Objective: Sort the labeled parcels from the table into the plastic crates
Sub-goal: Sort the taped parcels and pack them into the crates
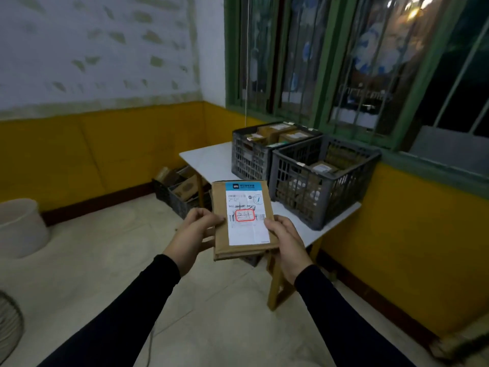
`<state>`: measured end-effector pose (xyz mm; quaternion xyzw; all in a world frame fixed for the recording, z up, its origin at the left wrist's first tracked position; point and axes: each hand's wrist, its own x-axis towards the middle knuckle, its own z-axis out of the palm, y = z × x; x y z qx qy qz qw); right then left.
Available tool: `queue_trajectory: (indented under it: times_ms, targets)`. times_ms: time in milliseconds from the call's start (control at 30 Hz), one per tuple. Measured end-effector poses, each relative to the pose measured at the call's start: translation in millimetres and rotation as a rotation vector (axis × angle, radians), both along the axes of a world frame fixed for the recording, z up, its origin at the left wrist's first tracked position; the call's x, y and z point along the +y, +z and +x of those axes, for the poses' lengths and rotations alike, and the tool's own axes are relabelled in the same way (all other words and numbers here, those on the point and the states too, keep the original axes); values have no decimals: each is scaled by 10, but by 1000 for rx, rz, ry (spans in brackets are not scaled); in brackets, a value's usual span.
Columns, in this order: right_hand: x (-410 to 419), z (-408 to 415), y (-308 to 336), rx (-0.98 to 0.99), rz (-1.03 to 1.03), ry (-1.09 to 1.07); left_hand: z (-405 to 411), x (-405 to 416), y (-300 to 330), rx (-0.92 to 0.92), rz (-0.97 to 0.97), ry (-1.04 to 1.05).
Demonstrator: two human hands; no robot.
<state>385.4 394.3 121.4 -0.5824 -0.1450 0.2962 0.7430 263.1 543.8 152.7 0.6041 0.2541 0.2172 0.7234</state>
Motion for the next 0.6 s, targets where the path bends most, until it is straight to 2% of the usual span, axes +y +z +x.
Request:
queue_trajectory:
  times_ms: [200, 367, 600]
  targets:
    - [1118, 887, -19, -61, -19, -52, 1001, 1244, -128, -60, -34, -51]
    - [2049, 1580, 23, -37, -37, -121, 1871, 2290, -52, -21, -22, -144]
    - [2877, 2652, 125, -61, -76, -251, 3123, 3167, 30, 21, -4, -235]
